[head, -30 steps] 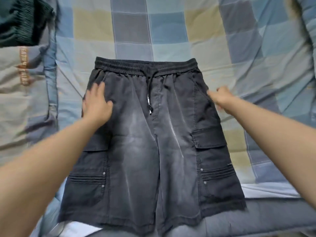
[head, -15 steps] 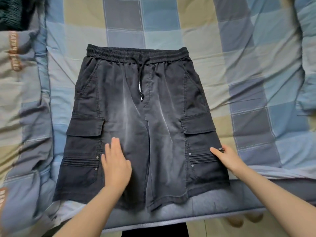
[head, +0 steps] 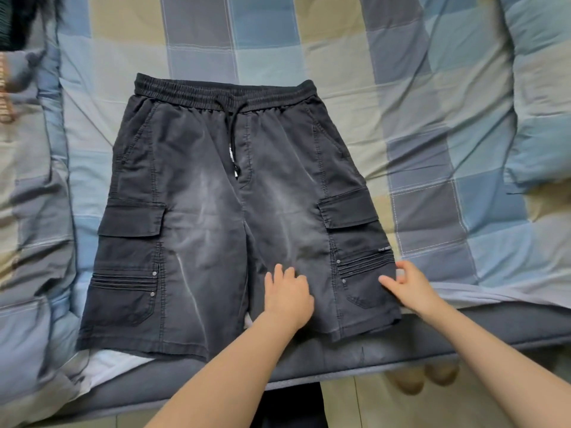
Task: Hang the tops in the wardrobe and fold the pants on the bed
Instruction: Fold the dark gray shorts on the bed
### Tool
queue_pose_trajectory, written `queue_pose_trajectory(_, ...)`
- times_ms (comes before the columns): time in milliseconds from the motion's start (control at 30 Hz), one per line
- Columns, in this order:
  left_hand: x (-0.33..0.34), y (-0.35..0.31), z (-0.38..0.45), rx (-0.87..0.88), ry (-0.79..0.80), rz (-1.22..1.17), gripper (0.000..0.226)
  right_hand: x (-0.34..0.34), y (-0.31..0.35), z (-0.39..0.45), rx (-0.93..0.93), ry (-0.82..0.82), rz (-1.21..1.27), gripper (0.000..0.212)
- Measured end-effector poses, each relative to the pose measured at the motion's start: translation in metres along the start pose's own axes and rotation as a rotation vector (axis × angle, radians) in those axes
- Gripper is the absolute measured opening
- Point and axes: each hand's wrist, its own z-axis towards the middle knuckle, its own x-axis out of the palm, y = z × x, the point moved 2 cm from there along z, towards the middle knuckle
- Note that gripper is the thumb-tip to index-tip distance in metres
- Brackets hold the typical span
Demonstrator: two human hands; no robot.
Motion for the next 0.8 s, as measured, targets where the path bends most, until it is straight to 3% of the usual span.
queue_pose_trajectory(67,-0.012,-0.018,0.0,0.062,-0.055,-0.353,0.039,0.012,0.015,-0.019,-0.117,0.022,0.046,0.044)
queue_pose_trajectory(133,-0.023,-0.034,0.0,0.044,0.023,-0.848,0.037,0.023,0.032,-0.045,-0.288,0.046,0.08,0.042)
queue_pose_trajectory(200,-0.032,-0.041,0.002,-0.058,0.044,-1.263,0.024,0.034,0.048,-0.069,-0.434,0.172,0.092,0.043)
queue_pose_trajectory(233,-0.035,-0.039,0.004,-0.097,0.005,-1.335,0.017,0.037,0.055,-0.078,-0.479,0.255,0.089,0.043)
queue_pose_trajectory(333,-0.036,-0.02,0.006,-0.168,-0.144,-1.134,0.015,0.029,0.079,-0.081,-0.477,0.379,0.063,0.03)
queue_pose_trajectory(533,-0.03,0.005,-0.004,-0.11,-0.116,-1.02,0.014,-0.008,0.163,0.0,-0.292,0.022,0.235,0.016)
queue_pose_trajectory(667,-0.03,0.017,-0.007,-0.068,-0.122,-1.012,0.012,-0.004,0.238,0.061,-0.169,0.018,0.29,0.039)
queue_pose_trajectory(800,-0.032,0.031,-0.011,-0.003,-0.073,-1.031,0.016,0.012,0.29,0.097,-0.088,-0.041,0.412,0.04)
